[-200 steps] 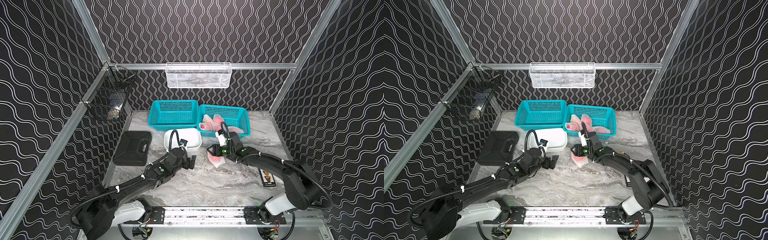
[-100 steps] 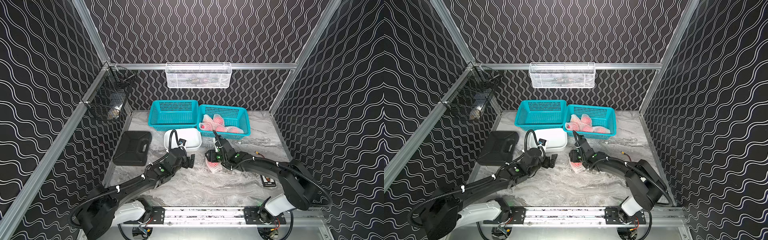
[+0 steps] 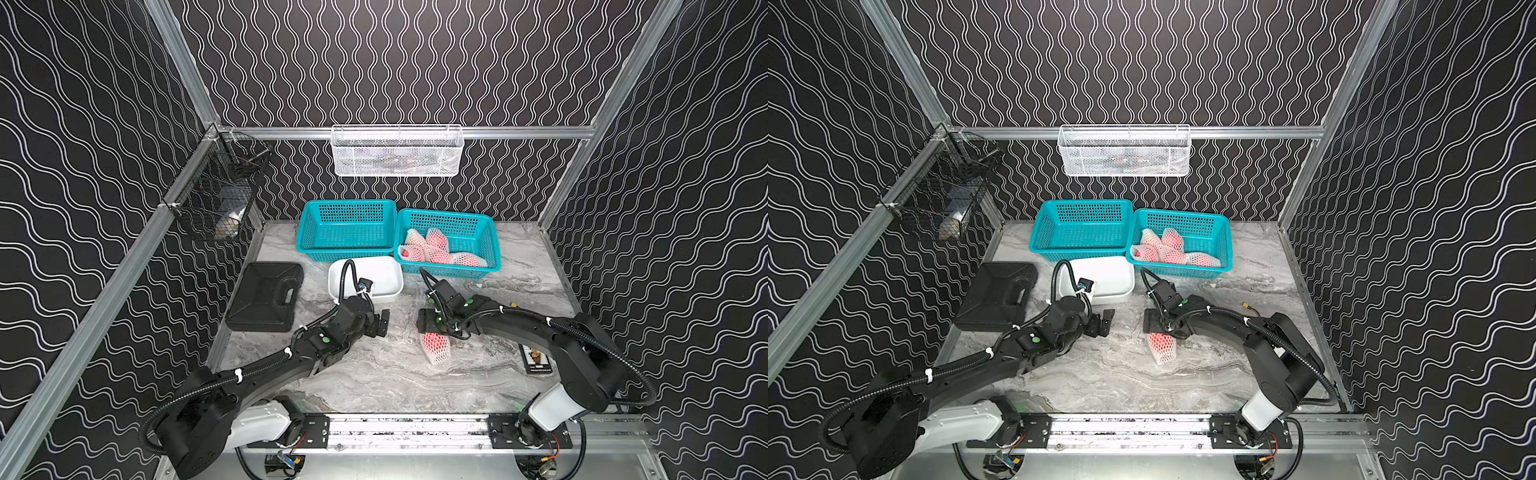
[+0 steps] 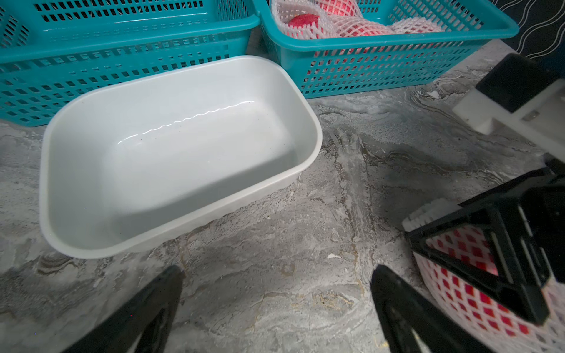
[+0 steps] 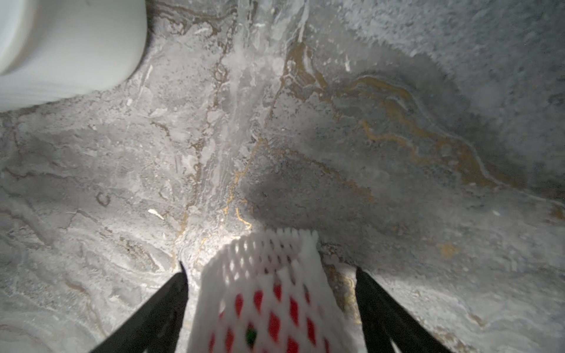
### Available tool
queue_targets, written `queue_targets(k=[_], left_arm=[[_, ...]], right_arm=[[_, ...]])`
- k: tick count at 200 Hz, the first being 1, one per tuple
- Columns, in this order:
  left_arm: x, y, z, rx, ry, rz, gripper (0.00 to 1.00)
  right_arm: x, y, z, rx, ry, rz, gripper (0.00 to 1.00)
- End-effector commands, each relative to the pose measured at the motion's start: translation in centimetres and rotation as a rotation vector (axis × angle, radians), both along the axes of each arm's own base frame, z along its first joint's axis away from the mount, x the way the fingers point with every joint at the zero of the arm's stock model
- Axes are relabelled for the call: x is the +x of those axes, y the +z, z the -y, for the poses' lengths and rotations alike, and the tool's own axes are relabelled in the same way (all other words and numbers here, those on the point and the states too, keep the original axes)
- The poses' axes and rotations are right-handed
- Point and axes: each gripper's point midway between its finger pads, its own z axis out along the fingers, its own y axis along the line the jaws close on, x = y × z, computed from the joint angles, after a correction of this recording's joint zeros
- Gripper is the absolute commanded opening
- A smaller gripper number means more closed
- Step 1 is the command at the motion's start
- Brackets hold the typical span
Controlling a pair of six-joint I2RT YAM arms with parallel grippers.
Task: Remove foam nets from apples
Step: Place the apple at the center of the board, then remove the foam net from the apple.
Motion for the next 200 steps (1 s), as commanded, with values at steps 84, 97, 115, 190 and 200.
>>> queue_targets(k=[84, 97, 115, 190, 200], left_arm=[[0.3, 0.8, 0.2, 0.036, -0.021, 0.004, 1.00], [0.2, 0.7, 0.1, 0.037, -0.020, 0.008, 1.00], [0.2, 0.6, 0.0, 0.041, -0.020, 0.005, 1.00], [-0.2, 0.4, 0.0, 0.041, -0.024, -0.007, 1.00], [-0.2, 0.3, -0.1, 0.039, -0.024, -0.011, 1.00]], right_arm=[[1.4, 4.6, 1.7, 0.113, 0.089, -0.170, 0.92], [1.4, 3.9, 1.2, 0.138, 0.101, -0.201, 0.91], [1.2, 3.2, 0.3, 0.154, 0.140, -0.239, 0.90], [-0.5, 0.7, -1.9, 0.149, 0.241, -0.310, 0.89], [-0.7, 0.5, -2.0, 0.148, 0.245, -0.318, 0.87]])
